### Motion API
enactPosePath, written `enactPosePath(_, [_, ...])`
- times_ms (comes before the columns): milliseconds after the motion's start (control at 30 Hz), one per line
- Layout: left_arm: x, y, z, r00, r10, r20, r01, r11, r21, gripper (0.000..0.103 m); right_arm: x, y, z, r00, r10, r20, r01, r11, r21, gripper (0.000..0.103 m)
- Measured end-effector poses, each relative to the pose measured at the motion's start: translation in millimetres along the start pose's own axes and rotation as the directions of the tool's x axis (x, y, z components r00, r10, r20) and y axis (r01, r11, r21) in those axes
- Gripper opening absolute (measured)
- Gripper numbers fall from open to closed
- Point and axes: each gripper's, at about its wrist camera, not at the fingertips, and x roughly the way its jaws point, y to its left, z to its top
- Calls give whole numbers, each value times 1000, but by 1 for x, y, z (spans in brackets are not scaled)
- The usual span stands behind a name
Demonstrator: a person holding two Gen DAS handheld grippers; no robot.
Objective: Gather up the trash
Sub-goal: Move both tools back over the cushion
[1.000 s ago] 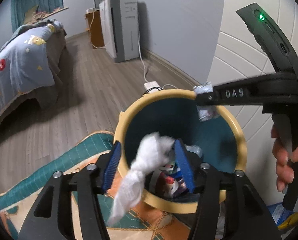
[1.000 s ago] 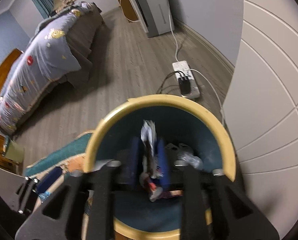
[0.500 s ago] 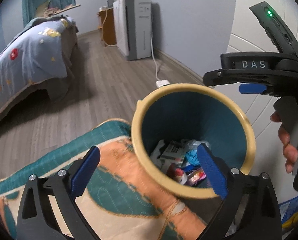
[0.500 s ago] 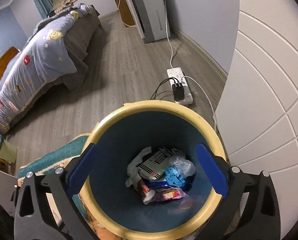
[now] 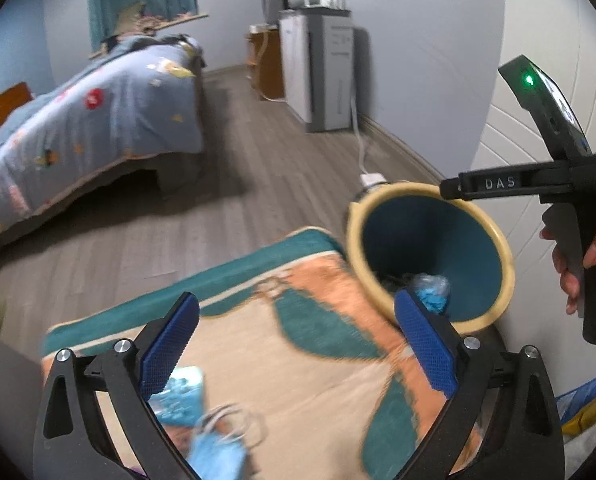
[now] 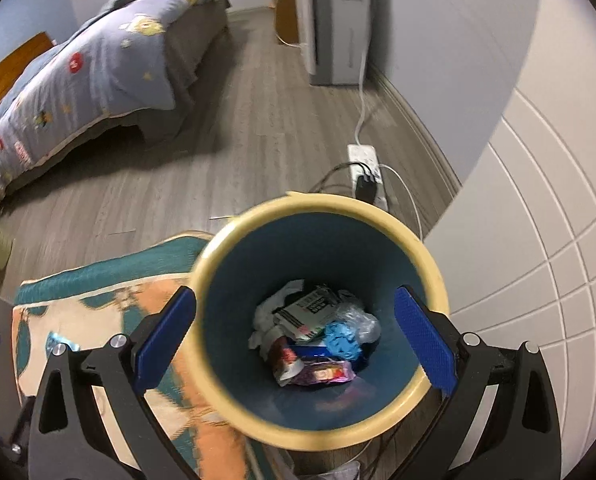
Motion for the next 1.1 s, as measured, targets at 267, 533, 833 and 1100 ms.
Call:
enactPosePath(267, [-75,60,-24,989,142,30,-139,985,-100,98,-39,87,-10,993,113,19,-109,983,-148,97])
enactPosePath(533, [-139,112,-71,959,282,4,-274,935,-225,98,-59,156,-35,978,210,-19,-209,952,-225,97])
enactPosePath(833, [-159,148,-140,927,363,-91,-367,835,-411,98,-67,217,-75,964,253,-86,-267,920,-288,97])
enactPosePath(1100, [-122,163,-180,890,370,-266,-447,820,-358,98,-67,252,-110,962,248,-116,-271,919,-285,97])
